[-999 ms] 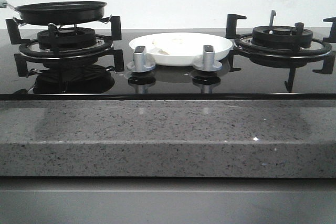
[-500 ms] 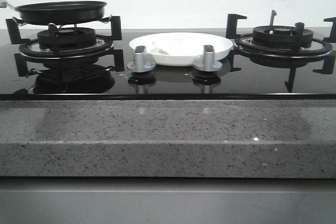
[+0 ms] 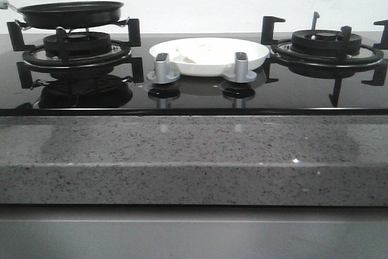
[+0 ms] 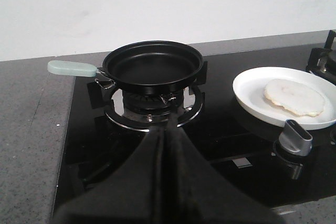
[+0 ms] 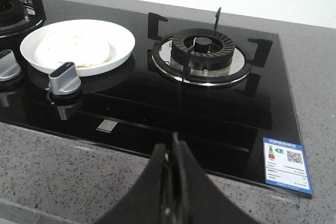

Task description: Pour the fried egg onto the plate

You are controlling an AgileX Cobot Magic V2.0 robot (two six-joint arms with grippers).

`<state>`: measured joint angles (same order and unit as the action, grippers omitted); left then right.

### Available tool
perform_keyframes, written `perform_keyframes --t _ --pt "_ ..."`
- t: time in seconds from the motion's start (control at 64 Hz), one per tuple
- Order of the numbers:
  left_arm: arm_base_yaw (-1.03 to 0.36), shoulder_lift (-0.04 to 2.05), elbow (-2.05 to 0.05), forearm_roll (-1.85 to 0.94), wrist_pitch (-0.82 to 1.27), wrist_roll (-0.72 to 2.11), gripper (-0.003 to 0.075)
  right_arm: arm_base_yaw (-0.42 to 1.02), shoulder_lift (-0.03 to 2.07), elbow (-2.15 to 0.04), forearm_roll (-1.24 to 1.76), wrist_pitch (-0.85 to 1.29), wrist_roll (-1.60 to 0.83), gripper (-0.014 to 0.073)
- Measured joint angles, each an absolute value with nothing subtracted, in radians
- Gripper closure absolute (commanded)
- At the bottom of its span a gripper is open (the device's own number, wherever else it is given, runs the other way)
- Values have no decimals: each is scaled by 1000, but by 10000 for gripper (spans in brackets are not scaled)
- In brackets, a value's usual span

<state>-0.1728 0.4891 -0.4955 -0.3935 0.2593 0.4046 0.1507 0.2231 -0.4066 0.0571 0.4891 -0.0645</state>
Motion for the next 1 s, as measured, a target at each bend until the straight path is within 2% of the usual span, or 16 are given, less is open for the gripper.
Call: perform_keyframes --t 0.125,0.328,0.515,0.718,0.999 --pt "-173 489 -463 -311 250 366 739 151 223 -407 57 489 -64 661" --pt "-173 451 -369 -59 152 102 739 151 223 -407 57 489 -64 661" --pt "-158 287 -247 -32 134 72 739 151 223 -407 57 489 -64 661" --pt "-45 27 -105 -30 184 70 739 151 223 -407 57 489 -64 661" --pt "-6 -6 5 -40 216 70 739 151 223 -407 57 488 -64 661"
